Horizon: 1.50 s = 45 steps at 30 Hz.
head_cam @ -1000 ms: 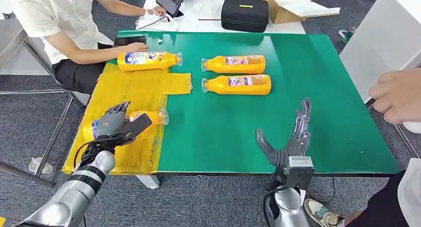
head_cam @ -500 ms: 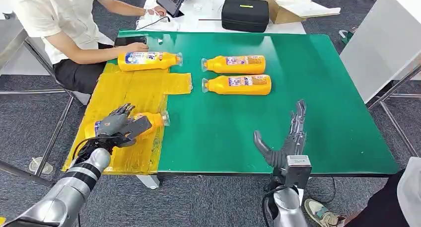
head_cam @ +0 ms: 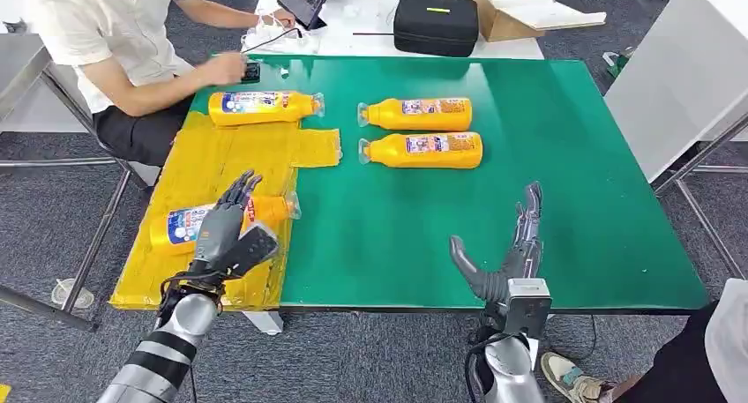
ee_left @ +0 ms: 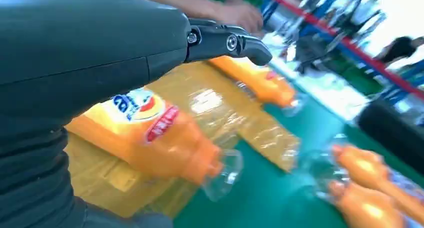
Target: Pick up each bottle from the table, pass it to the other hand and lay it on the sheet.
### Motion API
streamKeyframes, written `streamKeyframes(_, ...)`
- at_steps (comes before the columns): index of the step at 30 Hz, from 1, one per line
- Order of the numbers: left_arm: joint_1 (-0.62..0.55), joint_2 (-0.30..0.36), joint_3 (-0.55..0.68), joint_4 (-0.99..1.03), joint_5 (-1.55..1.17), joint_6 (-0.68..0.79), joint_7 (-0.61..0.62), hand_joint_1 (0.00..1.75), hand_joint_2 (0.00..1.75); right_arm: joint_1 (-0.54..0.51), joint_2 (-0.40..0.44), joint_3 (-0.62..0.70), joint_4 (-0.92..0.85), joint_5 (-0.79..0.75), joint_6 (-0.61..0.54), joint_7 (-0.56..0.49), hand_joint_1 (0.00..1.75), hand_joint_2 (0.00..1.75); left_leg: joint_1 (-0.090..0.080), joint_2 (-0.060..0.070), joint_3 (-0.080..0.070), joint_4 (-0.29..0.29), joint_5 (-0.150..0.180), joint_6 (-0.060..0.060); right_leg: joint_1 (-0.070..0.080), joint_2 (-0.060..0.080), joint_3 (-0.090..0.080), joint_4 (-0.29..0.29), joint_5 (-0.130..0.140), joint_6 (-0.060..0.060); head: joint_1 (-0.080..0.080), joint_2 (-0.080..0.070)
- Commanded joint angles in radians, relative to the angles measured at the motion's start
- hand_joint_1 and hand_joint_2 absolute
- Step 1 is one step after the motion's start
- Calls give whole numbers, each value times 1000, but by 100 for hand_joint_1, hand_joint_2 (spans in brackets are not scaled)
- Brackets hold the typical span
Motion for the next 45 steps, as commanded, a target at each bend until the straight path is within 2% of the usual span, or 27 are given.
streamKeyframes(1,4,47,-124,-46,-33,32,-14,0,175,-16,-3,-15,30,-5,-3,2,0,175,0,2,6,0,-2,0,1,0,6,0,-2,-2,0,0)
streamKeyframes(5,45,33,-133,-123,86,-29,-33,0,175,-18,-39,24,56,74,-77,2,0,175,0,1,3,0,-1,1,1,0,3,-1,-1,-1,0,0)
streamKeyframes(6,99,-27,-90,-190,239,-69,-48,0,175,-58,-80,57,227,231,-88,11,0,175,1,2,6,0,-3,1,1,0,7,-1,-2,-2,0,0)
streamKeyframes(7,128,-65,-74,-217,313,-84,-33,0,175,-78,-96,63,286,333,-84,60,0,175,0,2,7,0,-3,1,1,0,7,-1,-2,-2,0,0)
streamKeyframes(8,134,-69,-89,-227,312,-75,-19,0,175,-82,-94,51,306,339,-79,50,0,175,1,2,7,-1,-2,1,1,0,8,-3,-1,-1,0,0)
streamKeyframes(9,168,-134,-54,-236,468,-86,54,0,175,-100,-119,57,368,500,-176,70,0,175,1,1,7,-2,-2,2,1,0,8,-4,-1,-1,0,0)
streamKeyframes(11,182,-161,-89,-225,479,-1,89,0,175,-110,-134,52,405,546,-203,94,0,175,1,2,7,-1,-2,2,1,1,8,-4,-1,0,-1,0)
streamKeyframes(12,197,-190,-112,-220,459,116,50,0,175,-118,-165,66,441,667,-240,183,0,175,0,0,4,-1,-2,2,0,-1,5,-2,0,0,0,0)
streamKeyframes(13,201,-197,-132,-213,477,124,45,0,175,-120,-175,71,444,683,-239,194,0,175,0,0,9,-1,-3,2,0,-2,10,-4,-2,-1,0,0)
streamKeyframes(18,201,-197,-132,-213,477,124,45,0,175,-120,-175,71,444,683,-239,194,0,175,0,0,9,-1,-3,2,0,-2,10,-4,-2,-1,0,0)
streamKeyframes(20,211,-201,-182,-201,658,41,92,0,175,-152,-206,85,504,752,-242,258,0,175,-1,-2,6,-1,-2,2,0,-4,7,-3,-1,0,0,0)
streamKeyframes(22,198,-186,-231,-186,703,68,85,0,175,-185,-226,99,549,782,-244,284,0,175,-1,-3,8,-1,-3,2,0,-5,10,-3,-2,0,0,0)
streamKeyframes(23,182,-168,-250,-161,725,120,86,0,175,-209,-251,120,583,871,-266,345,0,175,-1,-3,5,0,-2,2,0,-3,8,-3,-3,2,0,0)
streamKeyframes(26,184,-170,-242,-163,741,118,93,0,175,-205,-251,126,576,886,-271,352,0,175,-2,-3,2,-1,-2,2,-2,-2,5,-2,-2,3,0,0)
streamKeyframes(31,194,-156,-254,-171,745,128,93,0,175,-200,-271,164,536,932,-244,405,0,175,-1,-2,6,-1,-4,3,0,-1,8,-2,-4,2,-1,0)
streamKeyframes(33,190,-160,-256,-171,746,129,88,0,175,-209,-280,173,544,954,-238,426,0,175,-1,-3,3,0,-2,3,-1,-2,5,-1,-3,3,-1,0)
streamKeyframes(38,183,-166,-261,-163,731,151,80,0,175,-255,-290,191,608,980,-193,470,0,175,-1,-2,5,0,-3,3,0,-2,8,-1,-3,2,-1,0)
streamKeyframes(39,184,-166,-259,-163,730,154,82,0,175,-268,-292,188,627,978,-144,515,0,175,-1,0,7,0,-4,3,0,-1,9,-1,-4,1,-1,0)
streamKeyframes(42,187,-166,-256,-164,723,159,81,0,175,-292,-300,181,659,978,-103,550,0,175,-1,-3,2,0,-2,2,-1,-3,5,-1,-2,3,-1,0)
streamKeyframes(44,187,-166,-255,-164,722,161,81,0,175,-305,-299,173,672,973,-98,558,0,175,-2,-3,2,-1,-2,2,-1,-3,5,-1,-2,3,-1,0)
streamKeyframes(45,183,-170,-254,-156,721,161,81,0,175,-338,-300,175,726,1016,-112,609,0,175,-2,-1,5,-1,-3,3,-1,-1,7,-2,-3,2,-1,0)
